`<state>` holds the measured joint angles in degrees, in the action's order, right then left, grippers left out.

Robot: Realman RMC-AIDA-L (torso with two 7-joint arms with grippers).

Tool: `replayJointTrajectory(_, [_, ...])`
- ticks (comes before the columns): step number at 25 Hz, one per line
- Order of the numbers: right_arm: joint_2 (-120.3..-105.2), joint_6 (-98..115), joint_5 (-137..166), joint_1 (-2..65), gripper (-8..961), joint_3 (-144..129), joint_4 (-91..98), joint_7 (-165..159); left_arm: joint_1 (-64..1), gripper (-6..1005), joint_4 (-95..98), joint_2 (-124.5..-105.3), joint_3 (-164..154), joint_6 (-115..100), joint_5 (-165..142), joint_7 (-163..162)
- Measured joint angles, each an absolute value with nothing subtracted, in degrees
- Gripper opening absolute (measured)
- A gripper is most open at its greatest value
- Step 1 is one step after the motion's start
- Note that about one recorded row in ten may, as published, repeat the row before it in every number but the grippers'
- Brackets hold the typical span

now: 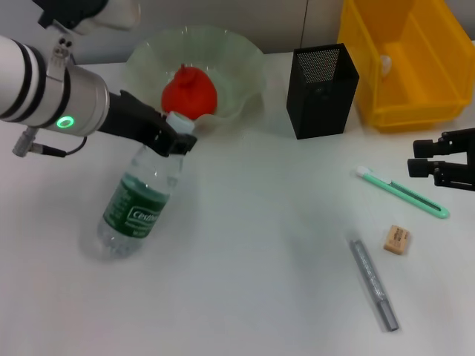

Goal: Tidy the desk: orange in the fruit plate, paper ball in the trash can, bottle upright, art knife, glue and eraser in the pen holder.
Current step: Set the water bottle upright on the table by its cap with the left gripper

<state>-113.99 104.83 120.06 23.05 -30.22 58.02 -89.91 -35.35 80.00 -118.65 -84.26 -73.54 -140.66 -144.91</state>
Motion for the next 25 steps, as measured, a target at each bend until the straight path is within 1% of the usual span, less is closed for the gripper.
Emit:
replayJointTrajectory(11, [-114.35, 104.2, 120.3, 23.4, 356, -30.4, 57.7, -89.9, -32.7, 433, 83.4, -118.65, -83.6, -72.4, -140.3, -144.5])
replayJointTrajectory(13, [-114.41, 104.2, 120.3, 23.4, 356, -30.4, 57.7, -89.9, -30.7, 433, 86.0, -118.65, -83.7, -71.6, -140.0, -143.6])
replayJointTrajectory(25, [-114.61, 104.2, 120.3, 23.8, 357, -30.5, 57.7, -90.5, -26.6, 433, 89.4, -118.57, -83.6, -69.6, -139.3, -143.4])
